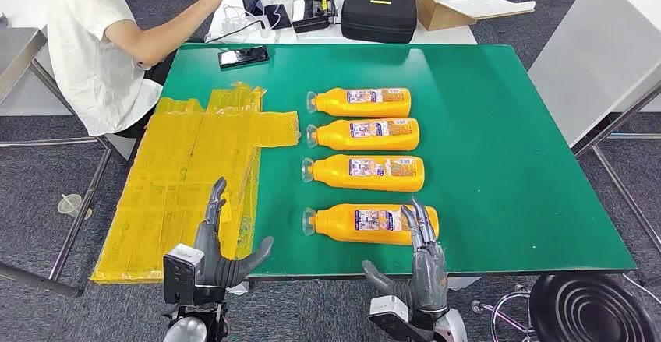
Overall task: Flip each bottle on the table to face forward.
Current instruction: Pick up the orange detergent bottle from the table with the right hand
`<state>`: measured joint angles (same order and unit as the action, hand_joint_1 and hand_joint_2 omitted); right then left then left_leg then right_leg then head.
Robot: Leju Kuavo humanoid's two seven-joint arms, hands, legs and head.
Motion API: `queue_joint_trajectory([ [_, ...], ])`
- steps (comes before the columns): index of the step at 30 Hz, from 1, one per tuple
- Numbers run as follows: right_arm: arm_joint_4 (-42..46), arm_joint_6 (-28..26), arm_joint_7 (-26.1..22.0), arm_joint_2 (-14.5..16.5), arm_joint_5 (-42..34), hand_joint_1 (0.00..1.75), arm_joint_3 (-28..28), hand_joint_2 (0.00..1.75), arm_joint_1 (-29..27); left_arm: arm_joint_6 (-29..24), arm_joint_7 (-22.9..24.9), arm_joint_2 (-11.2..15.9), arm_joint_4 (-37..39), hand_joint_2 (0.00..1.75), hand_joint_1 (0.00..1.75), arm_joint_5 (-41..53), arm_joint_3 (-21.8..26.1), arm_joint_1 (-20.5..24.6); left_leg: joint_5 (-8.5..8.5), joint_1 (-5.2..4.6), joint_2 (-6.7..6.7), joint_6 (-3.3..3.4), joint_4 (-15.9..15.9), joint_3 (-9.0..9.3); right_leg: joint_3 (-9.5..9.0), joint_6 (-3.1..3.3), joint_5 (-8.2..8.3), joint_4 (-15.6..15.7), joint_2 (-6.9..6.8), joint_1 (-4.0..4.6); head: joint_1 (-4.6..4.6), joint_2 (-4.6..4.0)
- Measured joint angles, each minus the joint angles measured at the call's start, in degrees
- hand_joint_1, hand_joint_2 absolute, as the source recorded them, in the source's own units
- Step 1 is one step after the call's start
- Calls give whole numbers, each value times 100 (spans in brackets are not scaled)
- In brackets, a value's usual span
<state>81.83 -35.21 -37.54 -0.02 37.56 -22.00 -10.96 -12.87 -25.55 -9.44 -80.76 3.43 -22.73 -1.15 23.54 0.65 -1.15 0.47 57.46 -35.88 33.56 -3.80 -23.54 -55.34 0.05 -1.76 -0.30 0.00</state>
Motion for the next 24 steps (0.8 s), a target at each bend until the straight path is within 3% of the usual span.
queue_joint_trajectory([
  [14, -28, 0, 115, 36, 49, 0, 25, 175, -2, -53, -62, 10, -72, 175, 0, -381, 55, -169, 0, 0, 0, 0, 0, 0, 1, 0, 0, 0, 0, 0, 1, 0],
  [24, -182, 0, 787, 201, 2747, 0, 793, 175, -29, -4, -51, 58, -180, 175, 0, -293, 74, -185, 0, -1, 0, 0, 1, 1, 0, 0, 0, 0, 0, -1, 1, 0],
])
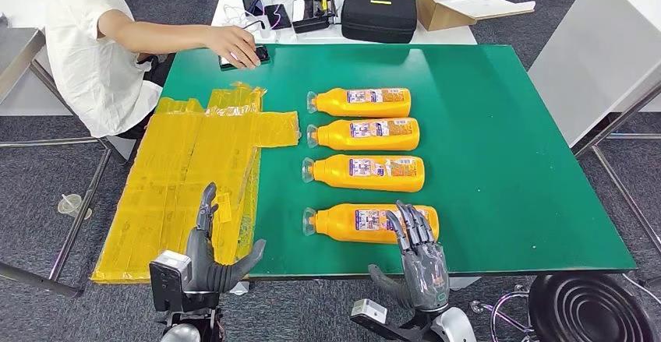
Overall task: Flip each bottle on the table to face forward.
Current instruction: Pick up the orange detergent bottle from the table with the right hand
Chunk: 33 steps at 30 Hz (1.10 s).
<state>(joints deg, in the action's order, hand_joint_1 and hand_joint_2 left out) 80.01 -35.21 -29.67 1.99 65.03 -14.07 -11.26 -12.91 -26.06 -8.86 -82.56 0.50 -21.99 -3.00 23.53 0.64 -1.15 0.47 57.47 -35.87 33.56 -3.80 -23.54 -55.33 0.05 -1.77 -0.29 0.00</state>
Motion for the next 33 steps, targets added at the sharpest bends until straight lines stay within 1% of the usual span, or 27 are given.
queue_joint_trajectory([
  [2, -28, 0, 338, -97, 317, 0, 75, 175, 5, 27, 9, -3, 3, 175, 0, 20, 3, 17, 0, -1, 0, 0, 0, 0, -1, 0, 0, 0, 0, -1, 1, 0],
  [3, -45, 0, 589, -184, 437, 0, 74, 175, 18, 51, 10, -5, 4, 175, 0, 28, 5, 26, 0, -1, -1, 0, 1, 0, -2, -1, 0, 0, 0, -1, 0, 0],
  [6, -125, 2, 1469, -604, 579, 0, -66, 175, 118, 114, 11, -31, 5, 175, 0, 52, 5, 39, 0, -4, -1, 1, 1, 0, -3, -2, 1, 1, 0, -4, -1, 0],
  [7, -156, 4, 1659, -755, 558, 0, -125, 175, 163, 122, 13, -43, 5, 175, 0, 56, 4, 40, 0, -5, -1, 2, 2, 0, -3, -2, 2, 1, 0, -5, -1, 0],
  [9, -208, 11, 1815, -995, 515, 0, -205, 175, 241, 130, 15, -59, 5, 175, 0, 60, 3, 42, -1, -6, 0, 3, 2, 0, -3, -3, 2, 1, 0, -6, 1, 0],
  [11, -249, 16, 1859, -1167, 487, 0, -274, 175, 293, 137, 16, -72, 5, 175, 0, 63, 1, 44, -1, -7, 0, 2, 3, 0, -3, -3, 3, 1, 0, -4, -1, 0],
  [16, -323, 77, 1966, -1422, 317, 0, -447, 175, 389, 163, 14, -97, 5, 175, 0, 49, -3, 43, -1, -3, 0, 2, 1, 0, -3, -3, 2, 0, 0, 2, -3, 0],
  [20, -423, 208, 1844, -1599, -43, 0, -503, 175, 559, 168, 12, -119, 5, 175, 0, -4, -13, 45, -1, -2, 1, 2, 1, -1, -3, -2, 2, 0, 0, -1, -1, 0],
  [24, -595, 344, 1569, -1626, -361, 0, -517, 175, 781, 176, 2, -121, 5, 175, 0, -50, -47, 63, -2, -3, 0, 3, 2, 0, -4, -3, 3, 0, 0, -3, 0, 0],
  [30, -754, 394, 1417, -1619, -476, 0, -540, 175, 971, 180, 0, -121, 5, 175, 0, -68, -57, 101, -3, -2, 0, 4, 2, -1, -4, -4, 4, 0, 0, -2, -2, 0],
  [33, -845, 621, 1229, -1565, -621, 0, -579, 175, 1130, 188, 1, -121, 6, 175, 0, -82, -92, 163, -3, -2, 1, 4, 2, -1, -3, -3, 4, -1, 0, -1, -1, 0],
])
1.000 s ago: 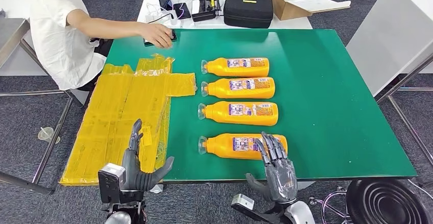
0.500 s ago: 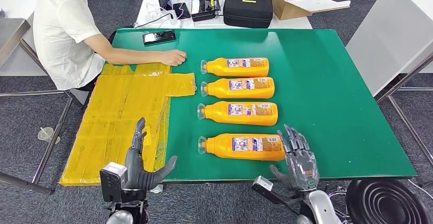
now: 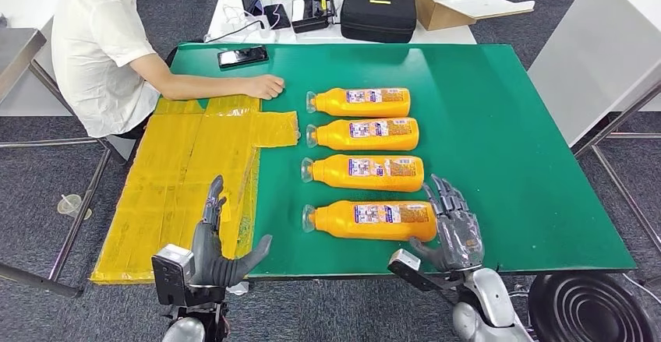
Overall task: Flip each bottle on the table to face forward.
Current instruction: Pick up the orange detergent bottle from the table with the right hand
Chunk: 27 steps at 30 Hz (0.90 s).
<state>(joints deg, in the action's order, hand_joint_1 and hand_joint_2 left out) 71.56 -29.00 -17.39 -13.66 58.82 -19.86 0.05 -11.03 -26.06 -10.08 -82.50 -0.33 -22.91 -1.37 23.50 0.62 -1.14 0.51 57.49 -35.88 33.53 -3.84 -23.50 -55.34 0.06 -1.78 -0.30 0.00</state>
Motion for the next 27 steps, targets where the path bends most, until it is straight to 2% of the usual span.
queue_joint_trajectory([
  [7, -315, 489, -362, 224, -621, 0, -113, 175, 343, 67, 5, -3, 44, 175, 0, -34, -111, 129, -1, 0, -1, 0, 0, 0, -1, 0, 0, 0, -1, 0, 0, 0],
  [13, -487, 737, -388, 307, -742, 0, -231, 175, 397, 75, 5, -8, 82, 175, 0, -37, -145, 187, 0, 0, -2, 0, 0, -1, 0, 0, 0, 0, -1, -1, -1, 0],
  [20, -626, 1057, -216, 304, -761, 0, -289, 175, 484, 119, 5, -9, 97, 175, 0, -52, -183, 235, -1, 0, -2, 0, 0, 0, 0, 0, 0, 0, -1, -1, 1, 0],
  [27, -729, 1279, 170, 266, -586, 0, -318, 175, 568, 214, 53, -9, 98, 175, 0, -103, -192, 243, -1, 0, -2, 0, 0, 1, -2, 0, 0, 0, -1, -1, 1, 0],
])
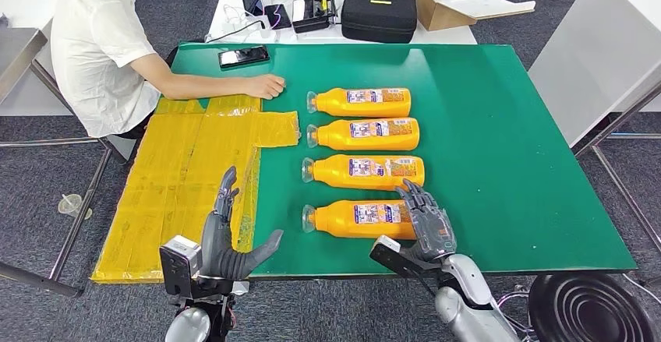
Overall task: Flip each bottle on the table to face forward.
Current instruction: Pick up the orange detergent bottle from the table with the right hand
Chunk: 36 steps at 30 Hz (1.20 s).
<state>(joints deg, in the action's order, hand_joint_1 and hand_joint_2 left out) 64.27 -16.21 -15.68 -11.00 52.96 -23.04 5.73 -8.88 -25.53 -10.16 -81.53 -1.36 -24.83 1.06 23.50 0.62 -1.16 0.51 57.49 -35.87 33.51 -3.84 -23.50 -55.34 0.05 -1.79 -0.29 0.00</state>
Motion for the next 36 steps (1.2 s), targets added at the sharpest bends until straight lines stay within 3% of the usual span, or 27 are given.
queue_joint_trajectory([
  [2, -21, 22, 42, -14, 23, 0, -8, 175, 7, 7, 9, 0, 0, 175, 0, -3, 0, 0, 0, 0, 0, 0, 0, 0, 0, 0, 0, 0, 0, 0, -1, 0],
  [3, -29, 55, 86, -22, 45, 28, -13, 175, 13, 11, 14, 0, 0, 175, 0, -5, 0, 0, 0, 0, 1, 0, 0, 0, 0, 0, 0, 0, 0, 0, -1, 0],
  [6, -50, 229, 323, -52, 167, 157, -43, 175, 45, 24, 34, 0, 0, 175, 0, -10, 3, 0, 0, 0, 1, 0, 0, 1, 0, 0, 0, 0, 1, 1, -2, 0],
  [7, -58, 293, 427, -63, 215, 172, -58, 175, 62, 28, 40, 0, 0, 175, 0, -10, 4, 0, 0, 0, 2, 0, 0, 2, 0, 0, 0, 0, 1, 1, -2, 0],
  [16, -106, 868, 1277, -142, 477, 175, -239, 175, 357, 25, 113, -5, 0, 175, 0, 34, 22, -6, 1, 0, 0, 0, 0, 35, -30, 0, 0, 2, 0, 0, -1, 0],
  [36, -103, 1463, 808, -340, -527, 175, -304, 175, 478, 66, 78, -46, 35, 175, 0, 13, 83, 62, 2, 1, 7, 0, 0, 62, -52, 1, -1, 3, 2, 3, -2, 0],
])
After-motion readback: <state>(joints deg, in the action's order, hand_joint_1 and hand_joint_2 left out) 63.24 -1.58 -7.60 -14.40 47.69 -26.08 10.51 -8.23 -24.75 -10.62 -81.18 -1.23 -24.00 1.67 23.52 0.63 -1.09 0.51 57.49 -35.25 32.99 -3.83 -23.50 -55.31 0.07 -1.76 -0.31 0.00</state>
